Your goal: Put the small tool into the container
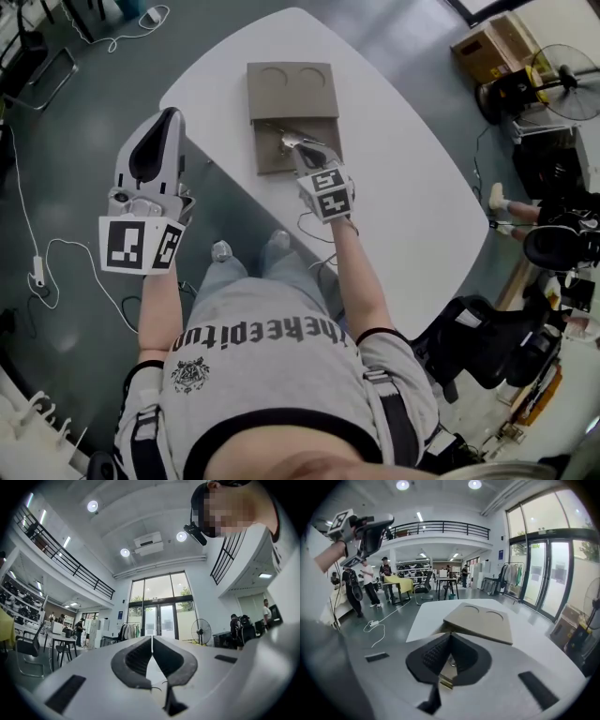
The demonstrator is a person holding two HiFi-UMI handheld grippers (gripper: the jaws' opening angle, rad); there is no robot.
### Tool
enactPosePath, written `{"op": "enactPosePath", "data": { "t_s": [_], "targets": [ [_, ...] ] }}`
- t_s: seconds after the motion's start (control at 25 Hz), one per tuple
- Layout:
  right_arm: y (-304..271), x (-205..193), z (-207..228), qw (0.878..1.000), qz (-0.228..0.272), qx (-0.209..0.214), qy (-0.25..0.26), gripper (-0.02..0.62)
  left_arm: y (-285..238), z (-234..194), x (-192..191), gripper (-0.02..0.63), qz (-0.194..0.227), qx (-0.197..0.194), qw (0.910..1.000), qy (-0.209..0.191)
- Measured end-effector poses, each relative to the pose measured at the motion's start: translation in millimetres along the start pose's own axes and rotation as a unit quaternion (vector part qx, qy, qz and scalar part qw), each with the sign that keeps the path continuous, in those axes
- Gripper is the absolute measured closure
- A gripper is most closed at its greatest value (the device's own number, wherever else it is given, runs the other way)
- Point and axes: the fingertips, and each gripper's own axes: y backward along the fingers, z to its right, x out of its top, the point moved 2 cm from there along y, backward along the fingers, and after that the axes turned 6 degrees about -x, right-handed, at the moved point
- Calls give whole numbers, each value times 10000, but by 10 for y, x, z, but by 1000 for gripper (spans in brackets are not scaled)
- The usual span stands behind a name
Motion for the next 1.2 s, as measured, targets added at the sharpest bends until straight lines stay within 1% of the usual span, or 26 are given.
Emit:
{"op": "enactPosePath", "data": {
  "t_s": [0.08, 0.28, 0.44, 0.68, 0.92, 1.2],
  "targets": [
    [109, 70, 4, 9996, 177, -169, -166, 591, 5, 19, 11, 597, 18, -107, 9999, 19],
    [364, 227, -31, 9961, 558, -554, -389, 591, 20, 69, 17, 597, 67, -398, 9992, 66],
    [605, 350, -49, 9917, 834, -847, -495, 591, 36, 131, 54, 597, 127, -611, 9980, 108],
    [991, 495, -48, 9827, 1279, -1159, -678, 591, 59, 286, 106, 597, 205, -875, 9958, 176],
    [1328, 666, -104, 9737, 1611, -1487, -623, 591, 88, 380, 167, 597, 261, -1102, 9933, 230],
    [1737, 836, -126, 9605, 2013, -1834, -574, 598, 132, 524, 227, 597, 332, -1309, 9906, 227]
  ]
}}
